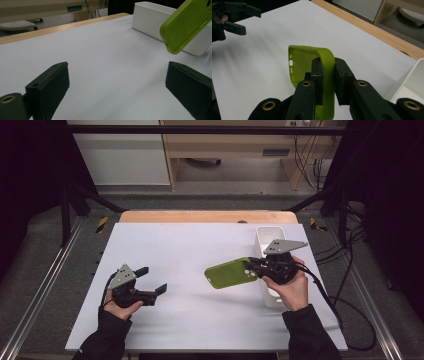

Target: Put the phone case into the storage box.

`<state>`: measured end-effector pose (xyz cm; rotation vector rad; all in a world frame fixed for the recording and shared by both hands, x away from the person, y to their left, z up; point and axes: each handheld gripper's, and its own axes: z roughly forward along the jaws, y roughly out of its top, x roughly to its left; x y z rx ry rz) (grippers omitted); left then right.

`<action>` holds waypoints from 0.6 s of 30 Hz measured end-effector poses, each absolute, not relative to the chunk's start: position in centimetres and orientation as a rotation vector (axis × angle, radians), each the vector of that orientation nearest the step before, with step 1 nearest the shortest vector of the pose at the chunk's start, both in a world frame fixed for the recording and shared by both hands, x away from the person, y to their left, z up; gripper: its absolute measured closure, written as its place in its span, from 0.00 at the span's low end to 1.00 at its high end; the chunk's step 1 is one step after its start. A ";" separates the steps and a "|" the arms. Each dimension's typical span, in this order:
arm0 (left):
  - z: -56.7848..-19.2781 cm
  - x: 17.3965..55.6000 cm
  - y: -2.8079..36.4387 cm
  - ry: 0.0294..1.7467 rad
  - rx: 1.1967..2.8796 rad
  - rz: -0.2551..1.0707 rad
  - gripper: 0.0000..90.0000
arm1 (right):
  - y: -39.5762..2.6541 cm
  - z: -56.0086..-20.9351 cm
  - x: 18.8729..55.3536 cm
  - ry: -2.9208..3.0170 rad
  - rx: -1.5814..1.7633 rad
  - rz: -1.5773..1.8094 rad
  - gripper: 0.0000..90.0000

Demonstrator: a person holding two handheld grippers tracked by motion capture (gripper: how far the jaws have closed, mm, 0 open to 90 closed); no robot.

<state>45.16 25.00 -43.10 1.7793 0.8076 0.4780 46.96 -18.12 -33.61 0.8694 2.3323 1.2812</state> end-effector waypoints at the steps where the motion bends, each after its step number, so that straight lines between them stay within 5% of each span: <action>1: -43.2 45.1 25.2 0.808 1.777 0.485 0.05 | -18.1 -33.4 47.0 2.329 0.868 1.278 0.88; 18: -44.7 44.6 26.8 0.840 1.773 0.513 0.05 | -18.2 -30.1 47.3 2.285 0.810 1.197 0.88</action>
